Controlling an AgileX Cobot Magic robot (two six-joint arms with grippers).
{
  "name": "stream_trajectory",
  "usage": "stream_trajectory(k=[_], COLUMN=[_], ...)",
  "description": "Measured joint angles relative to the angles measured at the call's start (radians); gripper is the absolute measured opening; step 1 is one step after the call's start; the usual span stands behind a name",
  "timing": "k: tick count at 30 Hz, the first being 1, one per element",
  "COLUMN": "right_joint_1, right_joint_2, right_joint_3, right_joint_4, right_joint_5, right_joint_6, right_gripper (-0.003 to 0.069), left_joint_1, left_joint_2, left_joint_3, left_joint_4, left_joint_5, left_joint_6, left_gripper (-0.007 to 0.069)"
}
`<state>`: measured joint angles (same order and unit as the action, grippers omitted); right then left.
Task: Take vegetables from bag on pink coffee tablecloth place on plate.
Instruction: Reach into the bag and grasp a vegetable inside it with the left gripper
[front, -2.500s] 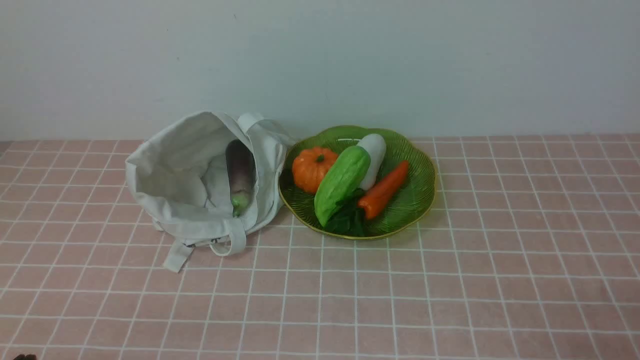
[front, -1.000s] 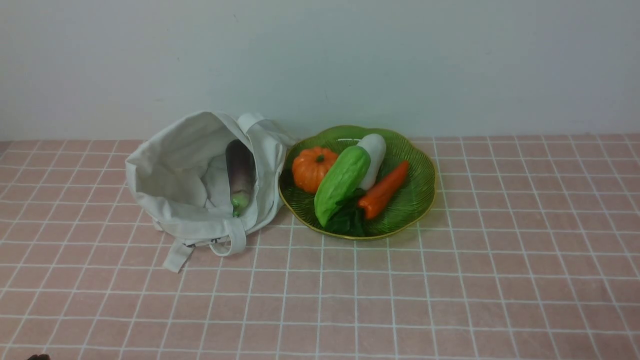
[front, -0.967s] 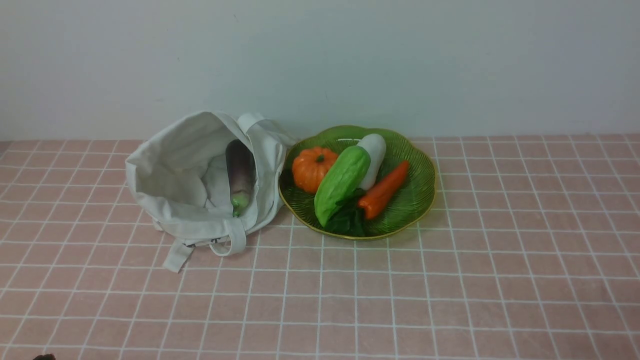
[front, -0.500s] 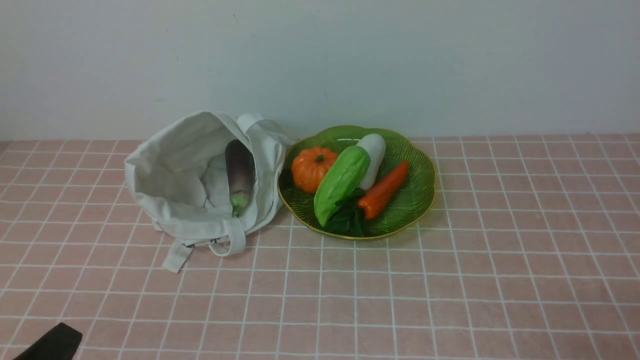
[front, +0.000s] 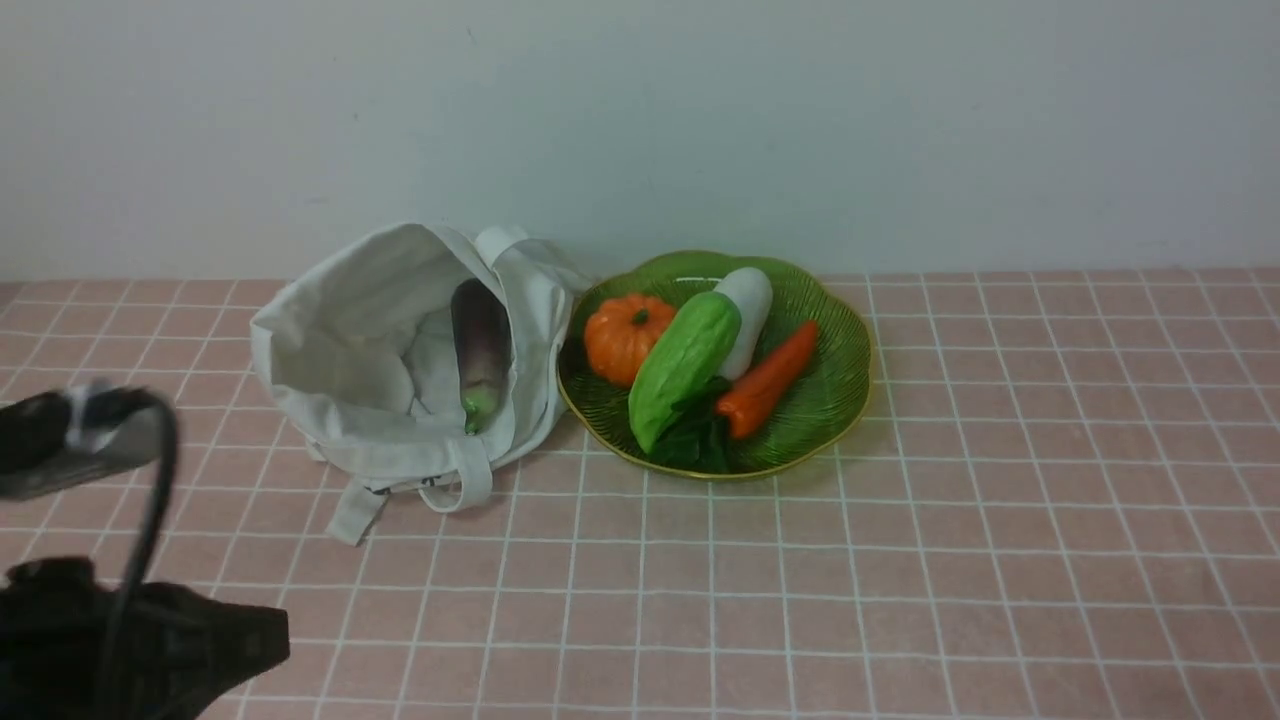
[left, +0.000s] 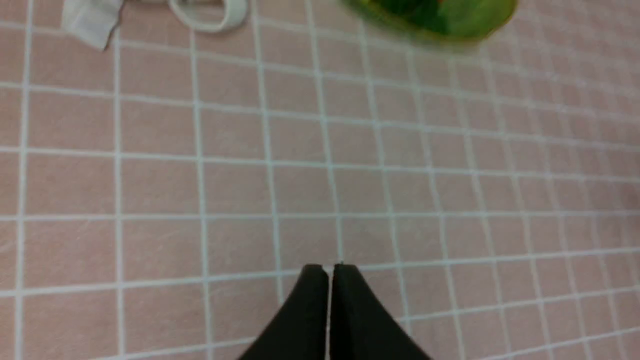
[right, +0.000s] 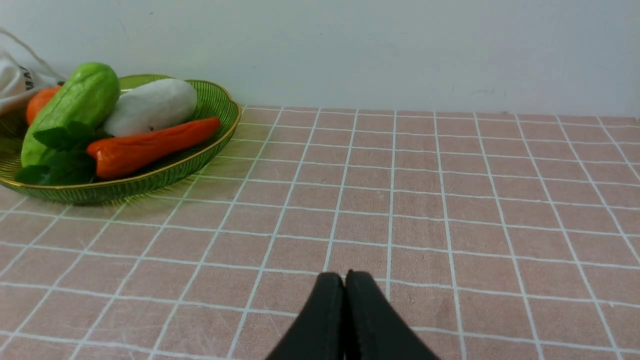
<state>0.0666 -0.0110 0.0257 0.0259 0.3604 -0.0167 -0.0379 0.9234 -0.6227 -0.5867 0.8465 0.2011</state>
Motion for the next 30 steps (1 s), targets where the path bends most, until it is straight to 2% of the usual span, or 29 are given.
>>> stream_trajectory(k=[5, 9, 13, 17, 22, 27, 30], right_joint_1=[0.000, 0.000, 0.000, 0.000, 0.000, 0.000, 0.000], right_joint_2=[0.000, 0.000, 0.000, 0.000, 0.000, 0.000, 0.000], right_joint_3=[0.000, 0.000, 0.000, 0.000, 0.000, 0.000, 0.000], right_joint_4=[0.000, 0.000, 0.000, 0.000, 0.000, 0.000, 0.000], right_joint_5=[0.000, 0.000, 0.000, 0.000, 0.000, 0.000, 0.000], right_joint_6=[0.000, 0.000, 0.000, 0.000, 0.000, 0.000, 0.000], right_gripper=[-0.0016, -0.0016, -0.0016, -0.0016, -0.0016, -0.0016, -0.0016], left_joint_1=[-0.013, -0.067, -0.149, -0.227, -0.255, -0.255, -0.255], left_joint_2=[0.292, 0.480, 0.638, 0.798, 0.994, 1.130, 1.190], left_joint_3=[-0.192, -0.351, -0.516, -0.691, -0.876, -0.996, -1.041], left_joint_4=[0.027, 0.044, 0.104, 0.276, 0.513, 0.676, 0.727], left_joint_5=[0.055, 0.065, 0.061, 0.042, 0.035, 0.014, -0.016], left_joint_6=[0.000, -0.004, -0.085, -0.239, -0.452, -0.596, -0.633], left_gripper=[0.0034, 0.0072, 0.0083, 0.0116, 0.0228, 0.0340, 0.0389])
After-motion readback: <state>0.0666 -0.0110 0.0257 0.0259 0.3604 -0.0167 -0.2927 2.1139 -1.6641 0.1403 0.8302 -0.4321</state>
